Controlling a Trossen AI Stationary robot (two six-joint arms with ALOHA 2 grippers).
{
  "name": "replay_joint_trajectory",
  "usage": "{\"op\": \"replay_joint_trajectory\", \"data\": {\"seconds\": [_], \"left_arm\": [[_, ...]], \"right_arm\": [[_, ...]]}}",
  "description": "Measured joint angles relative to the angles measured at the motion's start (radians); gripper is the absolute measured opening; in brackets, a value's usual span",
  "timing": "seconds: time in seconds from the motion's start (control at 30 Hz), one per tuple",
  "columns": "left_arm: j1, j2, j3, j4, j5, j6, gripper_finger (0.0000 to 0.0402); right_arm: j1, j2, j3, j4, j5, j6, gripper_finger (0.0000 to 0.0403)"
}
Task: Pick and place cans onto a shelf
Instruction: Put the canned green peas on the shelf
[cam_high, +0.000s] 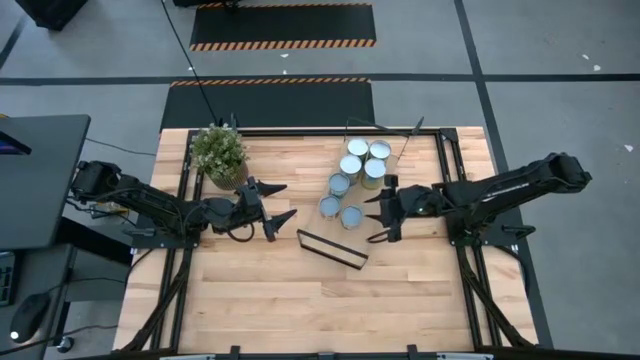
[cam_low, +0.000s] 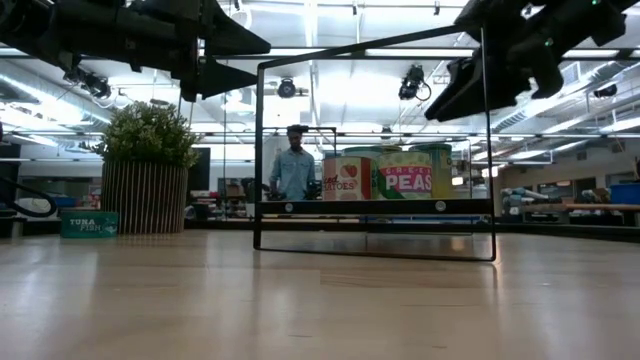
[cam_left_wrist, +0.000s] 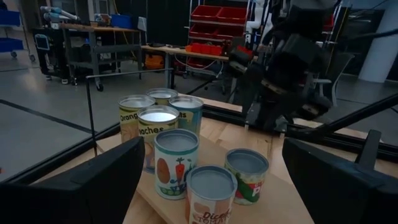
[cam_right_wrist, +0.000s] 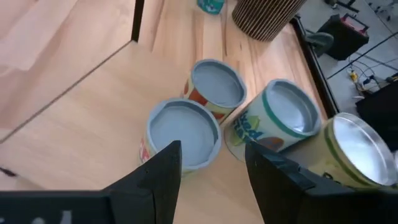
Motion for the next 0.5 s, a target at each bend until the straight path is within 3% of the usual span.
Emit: {"op": "replay_joint_trajectory", "data": {"seconds": [0.23, 0.5], "left_arm": [[0.000, 0.000, 0.000, 0.011, 0.000, 0.000, 0.0387], [0.001, 0.000, 0.000, 0.025, 0.000, -0.006, 0.0387]], "right_arm": [[0.001, -0.021, -0.014, -0.118, -0.026, 0.117, 0.0185], [0.011, 0.078, -0.130, 0.163, -0.039, 0.141, 0.0185]]}}
